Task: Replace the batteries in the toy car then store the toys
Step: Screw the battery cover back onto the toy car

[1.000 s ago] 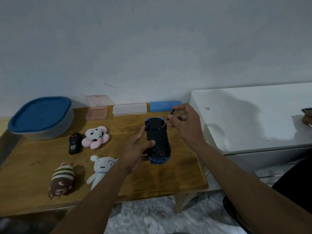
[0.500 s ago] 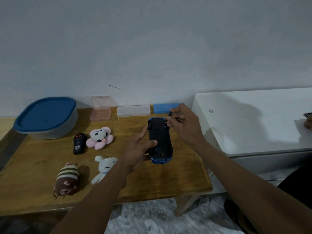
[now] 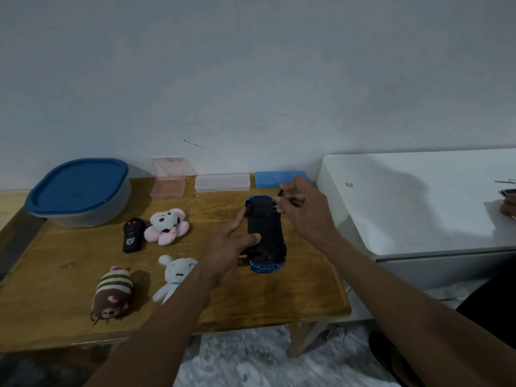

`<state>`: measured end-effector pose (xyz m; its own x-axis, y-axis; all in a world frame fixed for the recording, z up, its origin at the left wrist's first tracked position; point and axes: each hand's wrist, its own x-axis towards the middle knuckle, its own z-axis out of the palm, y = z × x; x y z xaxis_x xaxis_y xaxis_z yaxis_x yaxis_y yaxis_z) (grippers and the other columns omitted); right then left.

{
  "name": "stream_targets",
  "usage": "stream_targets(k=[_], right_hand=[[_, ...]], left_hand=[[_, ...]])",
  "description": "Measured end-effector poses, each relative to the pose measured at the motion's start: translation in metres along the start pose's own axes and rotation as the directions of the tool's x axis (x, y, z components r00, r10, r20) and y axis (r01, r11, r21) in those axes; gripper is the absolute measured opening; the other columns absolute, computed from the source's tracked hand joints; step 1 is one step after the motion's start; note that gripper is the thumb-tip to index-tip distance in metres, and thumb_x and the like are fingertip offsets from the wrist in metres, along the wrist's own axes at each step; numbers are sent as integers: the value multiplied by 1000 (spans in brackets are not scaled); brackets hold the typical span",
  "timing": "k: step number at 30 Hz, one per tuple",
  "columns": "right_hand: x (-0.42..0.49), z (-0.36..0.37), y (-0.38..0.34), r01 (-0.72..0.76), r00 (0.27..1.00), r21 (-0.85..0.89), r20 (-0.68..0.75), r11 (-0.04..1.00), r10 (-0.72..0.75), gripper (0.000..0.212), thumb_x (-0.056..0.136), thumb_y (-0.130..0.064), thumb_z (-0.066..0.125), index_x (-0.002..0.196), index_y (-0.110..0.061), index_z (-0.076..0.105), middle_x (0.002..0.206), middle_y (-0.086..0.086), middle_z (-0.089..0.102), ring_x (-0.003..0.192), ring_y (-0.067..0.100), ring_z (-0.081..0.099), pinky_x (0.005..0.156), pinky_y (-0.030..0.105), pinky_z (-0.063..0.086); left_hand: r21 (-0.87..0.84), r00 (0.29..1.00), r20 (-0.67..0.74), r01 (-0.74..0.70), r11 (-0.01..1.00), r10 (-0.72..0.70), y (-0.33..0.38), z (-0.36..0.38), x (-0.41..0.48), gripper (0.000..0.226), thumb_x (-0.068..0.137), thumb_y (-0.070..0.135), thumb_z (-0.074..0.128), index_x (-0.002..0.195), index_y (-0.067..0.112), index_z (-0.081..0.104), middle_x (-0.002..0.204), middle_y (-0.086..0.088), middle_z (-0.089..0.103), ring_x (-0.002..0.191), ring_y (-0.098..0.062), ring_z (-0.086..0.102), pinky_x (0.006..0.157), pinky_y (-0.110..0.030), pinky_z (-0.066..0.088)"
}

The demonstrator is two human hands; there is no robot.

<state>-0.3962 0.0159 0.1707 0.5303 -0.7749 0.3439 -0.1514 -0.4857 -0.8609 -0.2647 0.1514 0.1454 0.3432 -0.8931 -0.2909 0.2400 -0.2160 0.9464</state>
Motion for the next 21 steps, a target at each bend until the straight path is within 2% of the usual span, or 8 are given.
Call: stream_targets(k=[2, 6, 10, 16, 19, 21], right_hand=[[-1, 0, -2, 39, 999, -54, 10, 998, -38, 13, 86, -20, 68, 90, -22, 56, 81, -9, 68, 76, 10, 70, 69, 40, 61], [-4, 0, -6, 123, 991, -169, 68, 978, -112, 24, 89, -21, 62, 111, -31, 59, 79, -8, 69, 77, 7, 68, 74, 35, 59], [0, -2, -7, 231, 973, -317, 72, 920, -219, 22, 92, -24, 58, 111, -19, 69, 86, -2, 73, 76, 11, 67, 71, 38, 57], [4, -4, -13, 184, 983, -336, 42, 924, -180, 14, 85, -27, 69, 93, -16, 73, 82, -4, 73, 73, 8, 66, 72, 33, 58], [3, -2, -10, 176, 983, -305, 11, 936, -182, 19, 88, -25, 65, 103, -17, 72, 88, -2, 74, 78, 9, 68, 74, 36, 58], [1, 0, -10, 162, 986, -269, 3, 949, -168, 20, 89, -27, 63, 108, -24, 68, 86, -4, 74, 76, 7, 68, 72, 34, 59]], left_hand=[[-2, 1000, 1, -4, 1000, 4, -1, 1, -1, 69, 87, 4, 64, 140, 41, 39, 119, -2, 68, 98, -26, 70, 84, -51, 56], [12, 1000, 1, -3, 1000, 3, -3, 4, -3, 67, 87, 4, 64, 137, 43, 43, 114, 0, 70, 94, -22, 71, 79, -45, 58], [9, 1000, -6, 19, 1000, -19, -7, 3, -3, 67, 86, 6, 65, 135, 46, 43, 114, -1, 70, 97, -23, 71, 80, -46, 58], [-12, 999, -20, 39, 999, -39, -12, 1, -2, 66, 85, 6, 67, 133, 47, 46, 117, -3, 68, 99, -26, 70, 84, -51, 56], [-25, 999, -26, 31, 999, -32, -10, 3, -3, 65, 85, 5, 66, 129, 49, 49, 117, -3, 68, 99, -26, 69, 81, -48, 58], [-25, 999, -19, 32, 999, -33, -10, 3, -3, 66, 85, 5, 66, 133, 46, 47, 117, -3, 68, 99, -26, 69, 78, -45, 58]])
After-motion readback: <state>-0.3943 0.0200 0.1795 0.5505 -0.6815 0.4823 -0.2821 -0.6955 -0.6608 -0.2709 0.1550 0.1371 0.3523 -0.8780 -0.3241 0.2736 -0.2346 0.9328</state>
